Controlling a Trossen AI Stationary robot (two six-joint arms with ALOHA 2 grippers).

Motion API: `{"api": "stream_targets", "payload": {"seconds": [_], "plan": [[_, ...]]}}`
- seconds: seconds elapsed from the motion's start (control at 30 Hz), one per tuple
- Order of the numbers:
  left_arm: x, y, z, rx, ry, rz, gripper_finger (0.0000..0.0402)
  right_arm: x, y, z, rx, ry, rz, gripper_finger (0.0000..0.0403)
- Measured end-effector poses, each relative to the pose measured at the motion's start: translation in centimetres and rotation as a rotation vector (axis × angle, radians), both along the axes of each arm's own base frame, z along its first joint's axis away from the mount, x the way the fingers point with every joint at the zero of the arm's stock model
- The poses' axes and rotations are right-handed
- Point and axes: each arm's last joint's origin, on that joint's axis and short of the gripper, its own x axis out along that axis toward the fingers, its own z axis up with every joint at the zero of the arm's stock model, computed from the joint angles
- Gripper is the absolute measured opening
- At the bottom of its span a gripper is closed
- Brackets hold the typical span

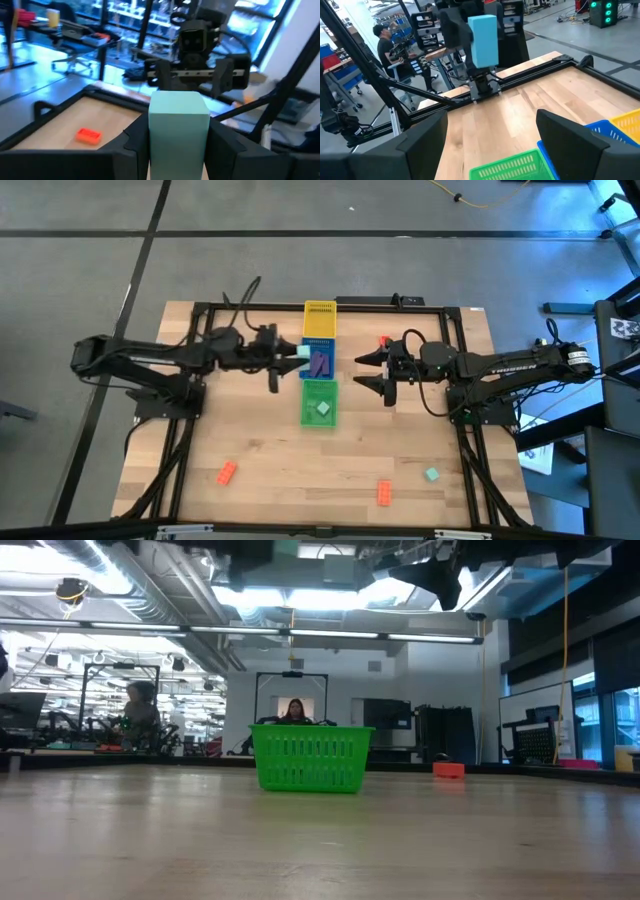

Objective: Sort & place blocks by color
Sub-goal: Put the left light blue block into the green basket

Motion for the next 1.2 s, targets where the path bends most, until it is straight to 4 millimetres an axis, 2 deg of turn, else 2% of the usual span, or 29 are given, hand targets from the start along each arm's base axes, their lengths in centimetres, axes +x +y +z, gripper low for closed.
{"api": "stream_targets", "payload": {"seconds": [0.13,0.27,0.77,0.87,1.0,1.2], "plan": [[1.6,-0.2,-0.4,-0.002,-0.077,-0.038,0.0125,0.0,0.0,0.0,0.023,-0.003,-0.001,0.0308],[2.3,-0.8,-0.8,-0.003,-0.098,-0.052,0.0125,0.0,0.0,0.0,0.020,-0.003,-0.001,0.0308],[2.5,-1.1,-1.0,-0.014,-0.082,0.038,0.0125,0.0,0.0,0.2,0.030,-0.019,-0.002,0.0308],[3.3,-1.3,-1.4,0.008,0.060,0.044,0.0125,-0.1,0.0,0.9,0.053,-0.084,-0.003,0.0308],[5.2,-1.3,-0.6,0.039,0.250,0.038,0.0125,-0.5,0.0,1.9,0.025,-0.163,-0.002,0.0308],[8.9,-1.5,-2.4,0.083,0.491,0.018,0.0125,-1.2,-0.1,2.7,-0.003,-0.211,-0.028,0.0308]]}}
